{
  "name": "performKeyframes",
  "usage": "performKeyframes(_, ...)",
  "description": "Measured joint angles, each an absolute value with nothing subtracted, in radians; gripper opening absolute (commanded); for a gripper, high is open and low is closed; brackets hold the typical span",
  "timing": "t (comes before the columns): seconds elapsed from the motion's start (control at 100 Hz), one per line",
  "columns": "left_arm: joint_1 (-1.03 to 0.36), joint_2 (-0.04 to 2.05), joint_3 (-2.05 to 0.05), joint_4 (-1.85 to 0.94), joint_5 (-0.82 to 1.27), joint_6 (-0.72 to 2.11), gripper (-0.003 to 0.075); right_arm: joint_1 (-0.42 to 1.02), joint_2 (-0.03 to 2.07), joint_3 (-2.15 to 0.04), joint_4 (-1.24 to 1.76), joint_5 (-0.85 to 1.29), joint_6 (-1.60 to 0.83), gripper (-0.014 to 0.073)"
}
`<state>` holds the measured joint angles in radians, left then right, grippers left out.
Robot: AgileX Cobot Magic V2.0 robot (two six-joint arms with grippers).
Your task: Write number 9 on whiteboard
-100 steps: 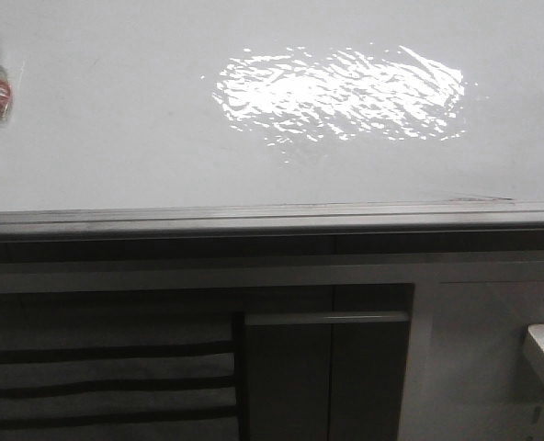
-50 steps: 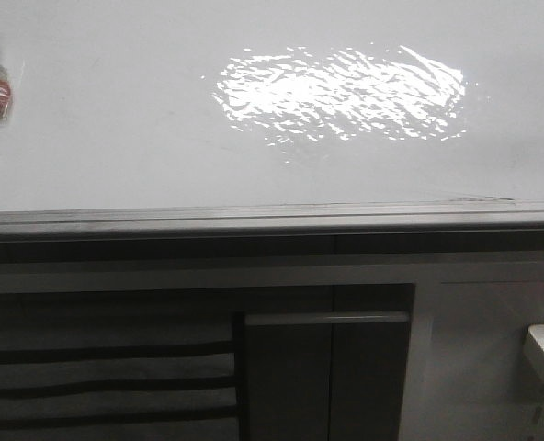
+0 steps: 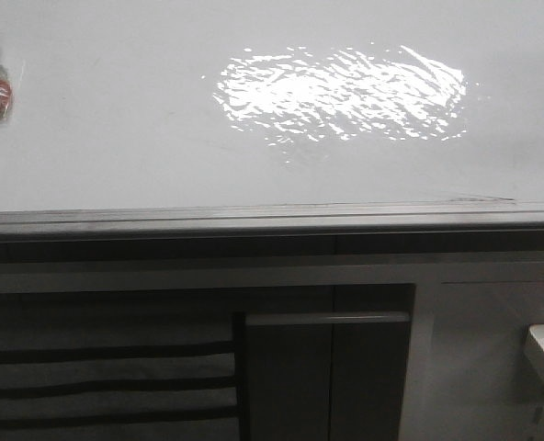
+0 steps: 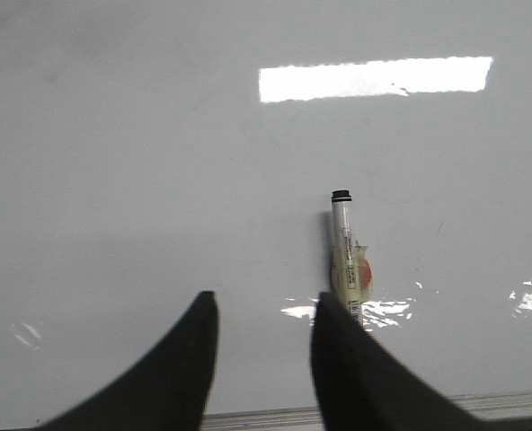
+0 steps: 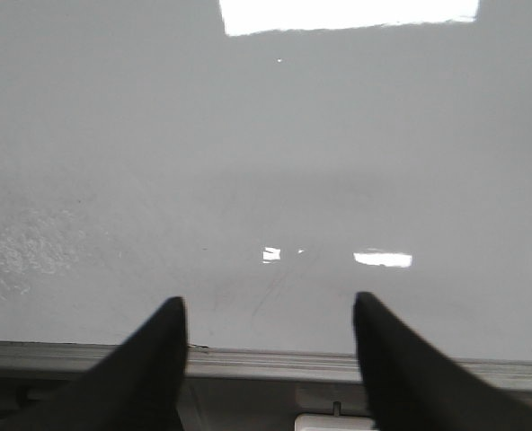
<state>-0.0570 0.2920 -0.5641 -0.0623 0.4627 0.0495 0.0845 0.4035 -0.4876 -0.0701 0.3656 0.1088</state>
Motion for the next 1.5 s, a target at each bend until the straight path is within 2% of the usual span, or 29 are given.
performKeyframes(0.05,-0.057,0.292,-0.564,-0.058,0.463,0.050,0.0507,0.085,0.403,-0.488,-0.071,0.363,0.109,0.0520)
performKeyframes(0.61,-0.057,0.323,-0.564,-0.125,0.449,0.054,0.0489,0.085,0.403,-0.488,-0.075,0.358,0.109,0.0520)
performKeyframes(0.75,-0.064,0.436,-0.564,-0.160,0.448,0.106,0.0489,0.085,0.403,-0.488,-0.075,0.344,0.109,0.0520)
performKeyframes(0.94,-0.139,0.658,-0.564,-0.209,0.412,0.160,0.0489,0.085,0.403,-0.488,-0.068,0.342,0.109,0.0520)
performKeyframes(1.19,-0.247,0.942,-0.564,-0.222,0.202,0.168,0.0489,0.085,0.403,-0.488,-0.066,0.340,0.109,0.0520)
performKeyframes(1.41,-0.268,1.137,-0.564,-0.224,0.000,0.174,0.0489,0.085,0.403,-0.488,-0.066,0.340,0.109,0.0520)
performKeyframes(1.5,-0.268,1.191,-0.564,-0.220,-0.057,0.174,0.0450,0.085,0.403,-0.488,-0.066,0.340,0.109,0.0520)
